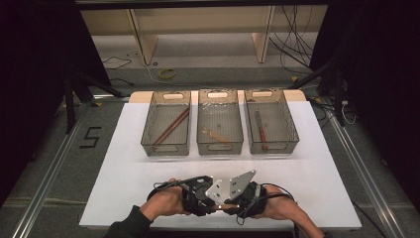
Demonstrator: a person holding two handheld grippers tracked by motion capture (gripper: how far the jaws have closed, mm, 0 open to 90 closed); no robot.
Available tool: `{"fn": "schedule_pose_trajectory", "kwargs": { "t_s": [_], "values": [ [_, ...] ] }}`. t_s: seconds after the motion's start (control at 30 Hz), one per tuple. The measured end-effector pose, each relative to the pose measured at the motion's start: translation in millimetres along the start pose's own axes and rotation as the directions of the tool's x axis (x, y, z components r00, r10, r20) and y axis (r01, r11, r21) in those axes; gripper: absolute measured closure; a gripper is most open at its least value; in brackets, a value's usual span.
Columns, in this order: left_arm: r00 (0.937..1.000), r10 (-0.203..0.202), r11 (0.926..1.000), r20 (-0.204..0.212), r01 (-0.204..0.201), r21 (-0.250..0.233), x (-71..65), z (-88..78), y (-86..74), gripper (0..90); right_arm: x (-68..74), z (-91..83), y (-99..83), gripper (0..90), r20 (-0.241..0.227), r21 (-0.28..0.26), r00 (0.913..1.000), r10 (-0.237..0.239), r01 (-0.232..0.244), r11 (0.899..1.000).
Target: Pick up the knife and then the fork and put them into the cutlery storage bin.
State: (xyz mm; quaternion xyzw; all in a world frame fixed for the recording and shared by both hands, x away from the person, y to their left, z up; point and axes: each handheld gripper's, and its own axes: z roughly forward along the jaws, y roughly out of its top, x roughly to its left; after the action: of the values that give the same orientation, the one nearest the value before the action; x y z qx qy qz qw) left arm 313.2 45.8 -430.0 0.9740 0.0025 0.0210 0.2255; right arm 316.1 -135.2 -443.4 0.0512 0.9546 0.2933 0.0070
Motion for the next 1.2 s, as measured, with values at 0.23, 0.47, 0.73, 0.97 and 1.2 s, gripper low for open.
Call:
{"fn": "schedule_pose_trajectory", "kwargs": {
  "t_s": [0.23,0.47,0.73,0.97,1.2],
  "values": [
    [0.9994,0.031,0.9995,0.013,-0.031,0.004,-1.4,0.6,0.0,76.3,2.9,0.2,-0.3,75.3,-0.02,0.007,0.9993,-0.031,0.031,1.0],
    [0.9992,0.037,0.9993,0.015,-0.037,-0.007,-0.4,-0.8,-1.3,75.6,5.2,-2.2,1.0,75.7,-0.014,0.005,0.999,-0.043,0.043,0.999],
    [0.9996,0.002,0.9991,-0.029,-0.003,-0.042,4.6,-6.1,-2.8,71.0,5.1,-7.3,2.7,75.9,0.029,-0.017,0.9994,-0.019,0.019,1.0],
    [0.9928,-0.071,0.9939,-0.096,0.063,-0.091,10.9,-14.2,-5.3,57.0,-1.9,-14.5,0.6,75.9,0.078,-0.041,0.9964,0.031,-0.028,0.999],
    [0.9682,-0.203,0.9622,-0.146,0.17,-0.213,22.6,-26.0,-10.8,39.3,-15.5,-25.7,-7.6,75.9,0.142,-0.073,0.9793,0.144,-0.135,0.988]
  ]
}}
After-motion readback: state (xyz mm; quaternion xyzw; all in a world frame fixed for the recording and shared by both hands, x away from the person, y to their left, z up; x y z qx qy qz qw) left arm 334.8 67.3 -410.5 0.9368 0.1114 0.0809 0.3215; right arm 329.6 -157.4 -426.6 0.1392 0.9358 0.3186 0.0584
